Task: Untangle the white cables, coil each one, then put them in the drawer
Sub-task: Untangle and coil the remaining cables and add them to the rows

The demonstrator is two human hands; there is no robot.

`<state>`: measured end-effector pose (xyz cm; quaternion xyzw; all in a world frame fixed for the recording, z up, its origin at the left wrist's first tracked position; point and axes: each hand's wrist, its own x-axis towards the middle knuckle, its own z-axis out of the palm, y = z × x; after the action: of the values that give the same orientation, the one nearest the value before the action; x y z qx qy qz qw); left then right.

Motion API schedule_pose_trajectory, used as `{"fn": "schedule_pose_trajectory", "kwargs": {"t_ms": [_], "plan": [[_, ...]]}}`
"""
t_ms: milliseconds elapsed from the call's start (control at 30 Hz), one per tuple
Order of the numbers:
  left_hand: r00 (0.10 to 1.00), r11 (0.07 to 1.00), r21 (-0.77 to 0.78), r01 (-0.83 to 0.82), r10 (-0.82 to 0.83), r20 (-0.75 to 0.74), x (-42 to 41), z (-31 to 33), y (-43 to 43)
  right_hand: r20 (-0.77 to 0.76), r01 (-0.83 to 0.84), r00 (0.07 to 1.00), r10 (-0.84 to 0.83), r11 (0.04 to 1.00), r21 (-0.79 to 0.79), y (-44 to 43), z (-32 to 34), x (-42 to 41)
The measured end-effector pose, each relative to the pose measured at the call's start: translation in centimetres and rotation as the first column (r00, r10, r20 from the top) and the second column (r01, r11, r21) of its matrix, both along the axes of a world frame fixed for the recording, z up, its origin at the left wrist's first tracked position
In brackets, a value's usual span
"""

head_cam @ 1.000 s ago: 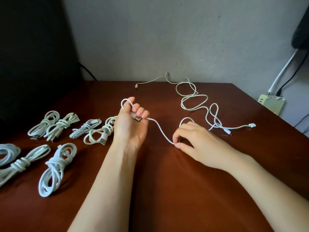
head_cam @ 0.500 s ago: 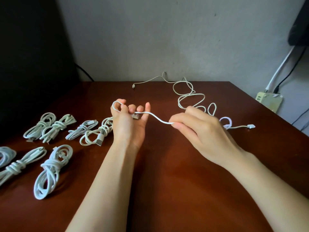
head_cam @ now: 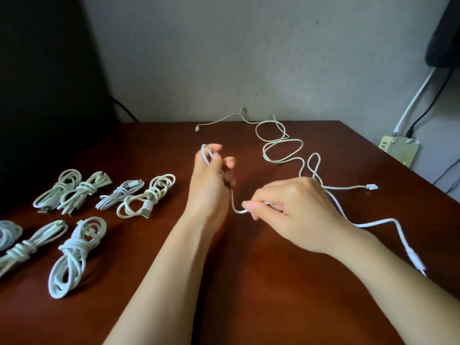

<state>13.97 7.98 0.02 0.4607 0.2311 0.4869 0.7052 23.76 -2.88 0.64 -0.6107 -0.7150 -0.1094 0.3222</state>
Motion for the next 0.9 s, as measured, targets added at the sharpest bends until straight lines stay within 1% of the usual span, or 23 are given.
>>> {"fn": "schedule_pose_trajectory", "kwargs": {"t_ms": [67, 133, 233, 300, 367, 433, 500, 567, 633, 700, 733, 800, 900], "plan": [[0.993, 0.997, 0.035, 0.07, -0.066, -0.101, 0.2, -0.1, -0.4, -0.159, -0.038, 0.987, 0.03, 0.998, -0.043, 0.0, 0.2, 0.3], [0.97, 0.985, 0.059, 0.16, -0.146, -0.192, 0.3, -0.4, -0.6, -0.284, -0.064, 0.957, 0.057, 0.998, -0.015, 0.0, 0.5, 0.7], [0.918, 0.95, 0.109, 0.294, -0.248, -0.31, 0.5, -0.7, -1.0, -0.42, -0.067, 0.904, 0.081, 0.997, 0.048, -0.2, 0.8, 1.1], [0.872, 0.911, 0.131, 0.392, -0.323, -0.368, 0.3, -0.7, -1.4, -0.48, -0.043, 0.874, 0.075, 0.996, 0.077, 0.0, 0.6, 1.4], [0.835, 0.876, 0.083, 0.475, -0.419, -0.357, 0.1, -0.4, -1.8, -0.498, 0.004, 0.866, 0.045, 0.995, 0.098, 0.2, 0.5, 1.7], [0.796, 0.836, -0.03, 0.547, -0.531, -0.289, -0.1, 0.0, -2.1, -0.512, 0.047, 0.858, 0.027, 0.99, 0.13, 0.3, 0.5, 1.8], [0.739, 0.774, -0.118, 0.622, -0.63, -0.237, -0.2, 0.4, -2.3, -0.53, 0.079, 0.848, 0.018, 0.984, 0.159, 0.4, 0.5, 2.0], [0.677, 0.717, -0.14, 0.683, -0.694, -0.247, -0.3, 0.5, -2.5, -0.554, 0.101, 0.832, 0.007, 0.981, 0.165, 0.6, 0.3, 2.3], [0.636, 0.682, -0.127, 0.72, -0.723, -0.27, -0.3, 0.6, -2.8, -0.609, 0.098, 0.793, 0.015, 0.983, 0.152, 0.8, 0.1, 2.5], [0.626, 0.676, -0.114, 0.728, -0.723, -0.293, -0.2, 0.6, -3.0, -0.647, 0.08, 0.762, 0.033, 0.986, 0.145, 0.8, -0.1, 2.5], [0.63, 0.683, -0.115, 0.721, -0.716, -0.3, -0.2, 0.7, -3.1, -0.643, 0.084, 0.765, 0.027, 0.986, 0.141, 0.8, -0.1, 2.4], [0.652, 0.705, -0.101, 0.702, -0.693, -0.308, -0.2, 0.5, -3.0, -0.589, 0.13, 0.807, -0.026, 0.982, 0.135, 0.8, -0.1, 2.3], [0.677, 0.736, -0.092, 0.67, -0.657, -0.332, -0.2, 0.2, -2.9, -0.449, 0.217, 0.882, -0.146, 0.97, 0.111, 0.9, -0.2, 2.6]]}}
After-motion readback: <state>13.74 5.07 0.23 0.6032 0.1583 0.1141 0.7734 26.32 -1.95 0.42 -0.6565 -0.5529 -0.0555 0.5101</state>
